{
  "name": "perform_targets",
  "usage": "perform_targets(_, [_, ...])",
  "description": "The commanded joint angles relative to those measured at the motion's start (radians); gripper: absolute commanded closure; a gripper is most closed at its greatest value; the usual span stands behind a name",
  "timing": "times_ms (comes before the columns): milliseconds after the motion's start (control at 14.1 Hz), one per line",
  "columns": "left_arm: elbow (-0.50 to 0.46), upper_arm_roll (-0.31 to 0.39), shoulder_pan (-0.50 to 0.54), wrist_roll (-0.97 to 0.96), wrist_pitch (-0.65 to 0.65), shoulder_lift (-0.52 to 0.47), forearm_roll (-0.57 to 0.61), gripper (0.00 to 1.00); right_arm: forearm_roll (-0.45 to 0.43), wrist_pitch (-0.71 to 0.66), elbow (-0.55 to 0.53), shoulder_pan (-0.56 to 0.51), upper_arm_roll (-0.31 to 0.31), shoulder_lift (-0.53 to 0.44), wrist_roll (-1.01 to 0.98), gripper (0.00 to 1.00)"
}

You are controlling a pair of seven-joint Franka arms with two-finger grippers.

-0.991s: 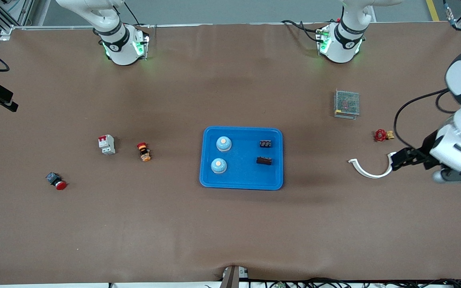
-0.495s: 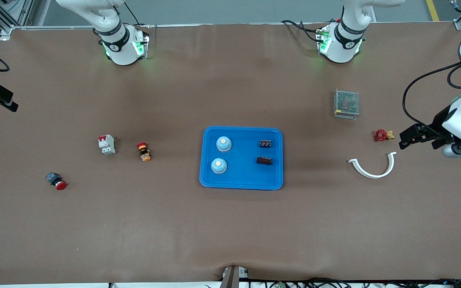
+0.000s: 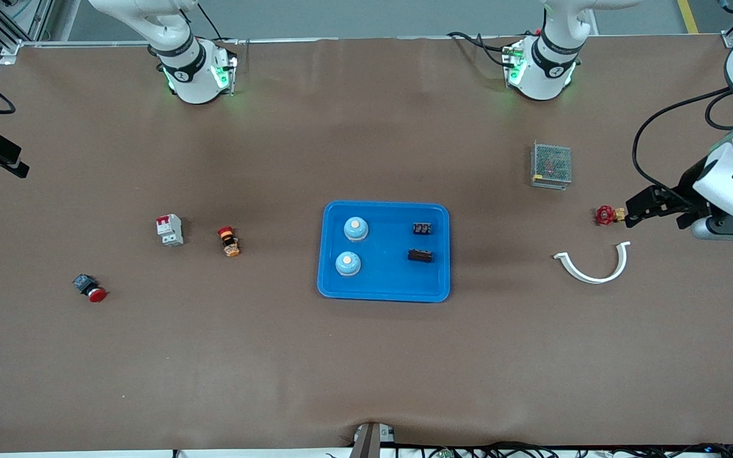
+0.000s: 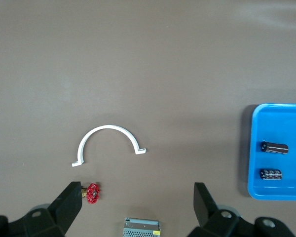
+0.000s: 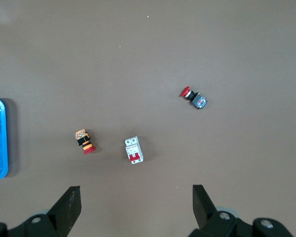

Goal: Place electrolytic capacitor and blue bell in tray

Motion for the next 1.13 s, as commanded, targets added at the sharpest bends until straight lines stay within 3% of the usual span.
perform_targets(0, [0.047, -0.008, 0.002, -0.016, -0.042, -0.028, -0.014, 0.00, -0.002, -0.008, 0.019, -0.012, 0.010, 0.008, -0.007, 0.00])
perform_targets(283, [0.267, -0.007, 0.002, -0.007, -0.279, 0.040, 0.001, 0.00, -0.008, -0.008, 0.019, -0.010, 0.010, 0.008, -0.008, 0.00])
perform_targets(1062, [0.275, -0.008, 0.017, -0.011, -0.315, 0.037, 0.001, 0.00, -0.007, -0.008, 0.019, -0.012, 0.010, 0.010, -0.008, 0.00])
